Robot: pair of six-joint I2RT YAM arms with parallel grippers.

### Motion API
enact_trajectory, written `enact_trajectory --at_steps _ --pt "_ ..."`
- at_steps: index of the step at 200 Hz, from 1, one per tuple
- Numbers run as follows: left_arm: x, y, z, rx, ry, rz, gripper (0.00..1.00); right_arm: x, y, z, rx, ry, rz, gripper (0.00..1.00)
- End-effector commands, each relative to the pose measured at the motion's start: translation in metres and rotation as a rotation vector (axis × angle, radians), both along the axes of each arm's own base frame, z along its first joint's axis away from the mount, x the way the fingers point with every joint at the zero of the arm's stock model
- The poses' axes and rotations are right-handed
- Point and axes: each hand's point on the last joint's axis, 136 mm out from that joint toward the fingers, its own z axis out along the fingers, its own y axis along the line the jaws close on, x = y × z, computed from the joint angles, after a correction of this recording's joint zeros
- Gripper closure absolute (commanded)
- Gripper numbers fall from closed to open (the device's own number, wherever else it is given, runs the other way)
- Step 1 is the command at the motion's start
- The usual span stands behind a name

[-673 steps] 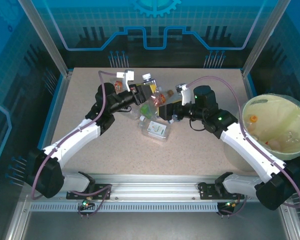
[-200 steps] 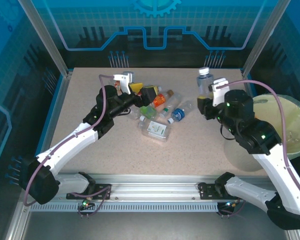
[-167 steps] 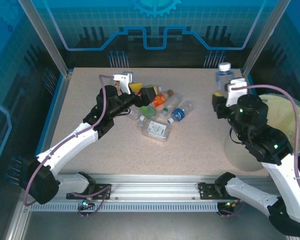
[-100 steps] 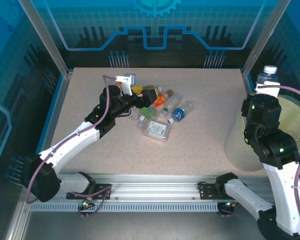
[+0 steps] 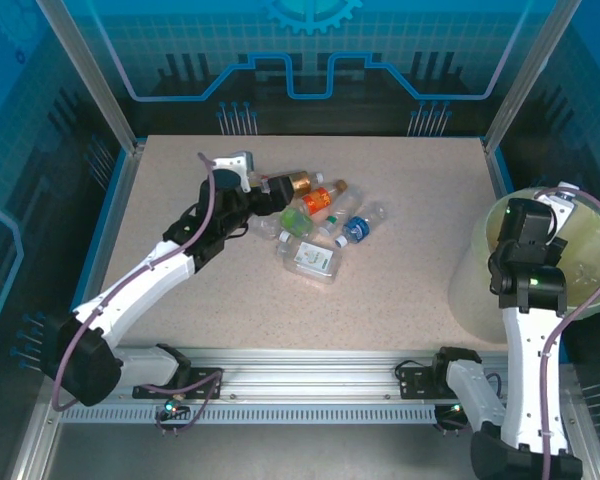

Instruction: Put the plastic bottles in the bin

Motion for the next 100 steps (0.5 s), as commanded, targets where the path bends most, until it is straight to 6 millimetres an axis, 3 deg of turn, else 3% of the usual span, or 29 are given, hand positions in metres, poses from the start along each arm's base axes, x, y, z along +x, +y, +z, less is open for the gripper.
enact_trajectory --at_steps 1,65,100 --pt "-0.009 0.037 -0.009 -0.02 0.058 0.131 0.01 0.005 -0.003 -0.004 0.08 -0.055 -0.029 0.56" --pt "-0.024 0.099 -0.055 -0.063 0.212 0.358 0.01 0.003 -0.017 -0.027 0.106 -0.018 -0.093 0.44" --pt "-0.027 0.118 -0.074 -0.083 0.278 0.435 0.01 -0.003 -0.022 -0.035 0.119 0.002 -0.118 0.35"
